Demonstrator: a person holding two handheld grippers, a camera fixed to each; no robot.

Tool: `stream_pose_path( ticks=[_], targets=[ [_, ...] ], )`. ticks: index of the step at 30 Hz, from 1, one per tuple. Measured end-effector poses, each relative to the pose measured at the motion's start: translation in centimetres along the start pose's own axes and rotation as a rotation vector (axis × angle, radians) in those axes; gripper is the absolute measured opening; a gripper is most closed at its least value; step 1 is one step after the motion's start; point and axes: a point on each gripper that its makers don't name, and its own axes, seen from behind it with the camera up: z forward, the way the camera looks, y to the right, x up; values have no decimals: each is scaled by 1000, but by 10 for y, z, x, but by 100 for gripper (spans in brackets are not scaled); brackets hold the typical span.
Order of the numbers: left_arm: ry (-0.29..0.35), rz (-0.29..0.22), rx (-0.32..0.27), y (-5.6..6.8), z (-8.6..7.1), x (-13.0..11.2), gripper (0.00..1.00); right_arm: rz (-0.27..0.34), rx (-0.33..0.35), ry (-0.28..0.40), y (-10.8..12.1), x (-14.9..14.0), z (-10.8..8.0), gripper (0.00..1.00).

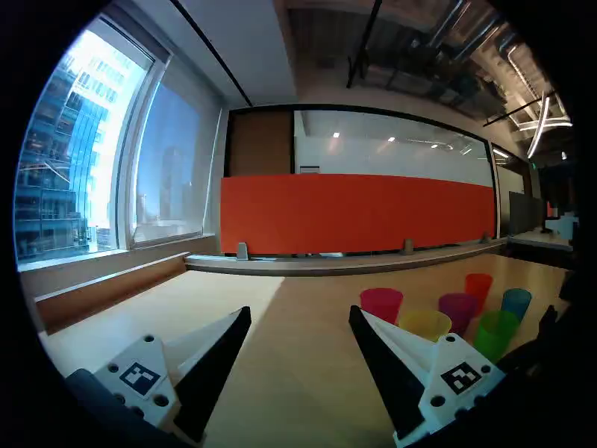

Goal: Pour water

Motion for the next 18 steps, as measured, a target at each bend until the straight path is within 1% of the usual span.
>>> stream_pose_path(
  ticks=[9, 12, 18],
  targets=[
    [0, 1, 0, 0, 0, 0, 98, -6, -20, 11, 3, -9, 12, 100],
    [0, 0, 0, 0, 0, 0, 98, -9, -8, 16, 0, -10, 17, 100],
    [0, 1, 0, -1, -1, 0, 98, -10, 4, 45, -7, -5, 19, 100]
  ],
)
